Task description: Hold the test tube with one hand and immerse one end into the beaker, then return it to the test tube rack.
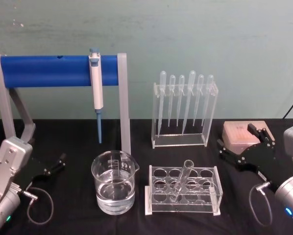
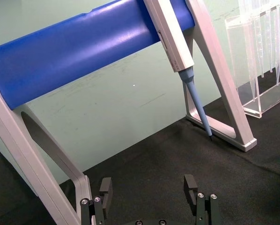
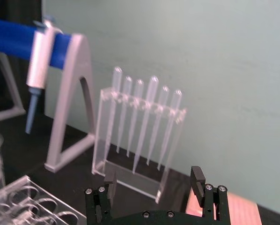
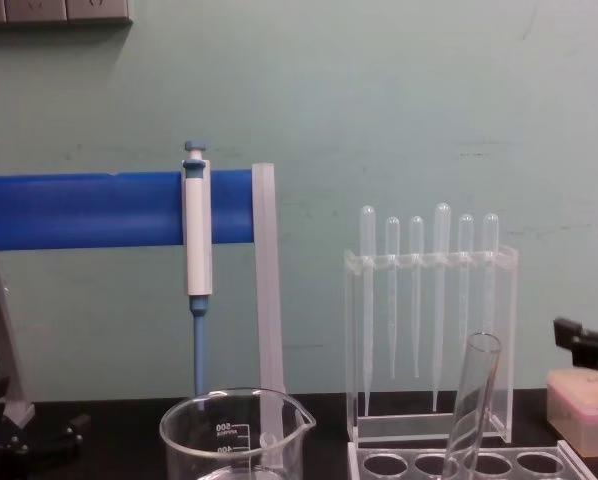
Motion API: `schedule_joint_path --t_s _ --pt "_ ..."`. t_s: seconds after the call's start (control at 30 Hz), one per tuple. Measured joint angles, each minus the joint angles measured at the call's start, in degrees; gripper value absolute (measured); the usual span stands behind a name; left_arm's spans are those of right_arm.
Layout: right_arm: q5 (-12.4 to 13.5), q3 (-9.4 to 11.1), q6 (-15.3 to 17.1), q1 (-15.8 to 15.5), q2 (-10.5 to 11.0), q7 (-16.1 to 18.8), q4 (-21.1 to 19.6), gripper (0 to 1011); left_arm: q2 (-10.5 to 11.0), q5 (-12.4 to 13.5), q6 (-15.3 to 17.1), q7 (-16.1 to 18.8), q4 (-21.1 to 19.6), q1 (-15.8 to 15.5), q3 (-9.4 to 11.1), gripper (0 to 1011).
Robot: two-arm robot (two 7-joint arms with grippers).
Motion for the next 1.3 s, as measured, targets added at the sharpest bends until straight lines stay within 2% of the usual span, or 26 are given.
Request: schedule_joint_path --t_s 0.27,0.4,1.3 --pt "-1.62 0.17 2.1 0.97 -1.76 -0.62 2.61 1002 0.0 0.0 0.0 0.0 0.0 0.0 0.0 1000" --pt "-1.78 0.18 2.07 1.7 -2.3 0.92 3.76 1002 0.0 0.0 0.0 0.0 0.0 0.0 0.0 1000" --pt "-1.69 0.07 2.08 1.51 -2.06 0.65 3.35 1002 0.0 0.0 0.0 0.0 0.0 0.0 0.0 1000"
